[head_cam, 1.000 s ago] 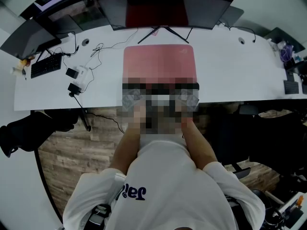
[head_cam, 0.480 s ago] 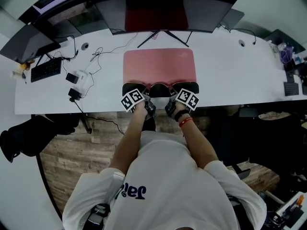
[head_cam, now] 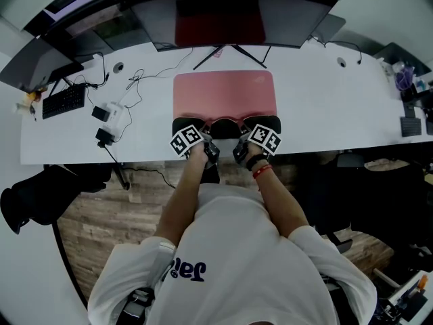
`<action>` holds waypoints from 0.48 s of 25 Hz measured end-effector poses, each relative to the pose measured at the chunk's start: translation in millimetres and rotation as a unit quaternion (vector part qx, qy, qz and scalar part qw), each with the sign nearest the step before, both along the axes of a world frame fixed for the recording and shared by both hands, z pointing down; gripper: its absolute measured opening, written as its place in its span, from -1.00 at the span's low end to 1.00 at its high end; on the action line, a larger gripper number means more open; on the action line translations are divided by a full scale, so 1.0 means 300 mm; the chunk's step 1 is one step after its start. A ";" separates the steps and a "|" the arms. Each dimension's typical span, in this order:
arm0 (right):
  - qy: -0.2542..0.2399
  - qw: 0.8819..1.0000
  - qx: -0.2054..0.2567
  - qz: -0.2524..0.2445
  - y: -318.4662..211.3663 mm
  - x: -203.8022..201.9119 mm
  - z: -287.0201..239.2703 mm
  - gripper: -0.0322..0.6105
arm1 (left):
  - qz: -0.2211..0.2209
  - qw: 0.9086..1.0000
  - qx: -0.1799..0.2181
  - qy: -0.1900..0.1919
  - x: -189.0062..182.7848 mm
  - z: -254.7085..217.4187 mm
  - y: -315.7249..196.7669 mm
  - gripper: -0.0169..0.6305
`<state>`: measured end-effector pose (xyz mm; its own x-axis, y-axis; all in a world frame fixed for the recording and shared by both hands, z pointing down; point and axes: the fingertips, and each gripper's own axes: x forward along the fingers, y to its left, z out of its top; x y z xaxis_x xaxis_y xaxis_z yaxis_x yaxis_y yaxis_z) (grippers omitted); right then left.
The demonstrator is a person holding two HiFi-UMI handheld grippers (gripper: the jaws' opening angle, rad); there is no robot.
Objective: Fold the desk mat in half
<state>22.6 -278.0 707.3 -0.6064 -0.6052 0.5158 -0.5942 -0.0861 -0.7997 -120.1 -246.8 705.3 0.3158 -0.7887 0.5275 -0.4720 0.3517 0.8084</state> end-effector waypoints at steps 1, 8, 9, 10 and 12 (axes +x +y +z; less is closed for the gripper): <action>0.001 1.000 0.000 0.000 -0.006 -0.001 -0.001 -0.80 | 0.000 1.000 0.000 0.001 -0.001 0.000 -0.004 -0.85; 0.006 1.000 -0.005 0.003 -0.041 -0.009 0.002 -0.80 | 0.001 1.000 -0.003 0.008 -0.009 -0.002 -0.038 -0.85; 0.006 1.000 -0.006 0.003 -0.047 -0.010 0.001 -0.80 | 0.002 1.000 -0.003 0.008 -0.011 -0.003 -0.045 -0.85; 0.005 1.000 -0.007 0.004 -0.054 -0.010 0.001 -0.80 | 0.002 1.000 -0.004 0.008 -0.013 -0.003 -0.052 -0.85; 0.005 1.000 -0.009 0.007 -0.064 -0.010 0.001 -0.80 | 0.005 1.000 -0.004 0.007 -0.014 -0.003 -0.064 -0.85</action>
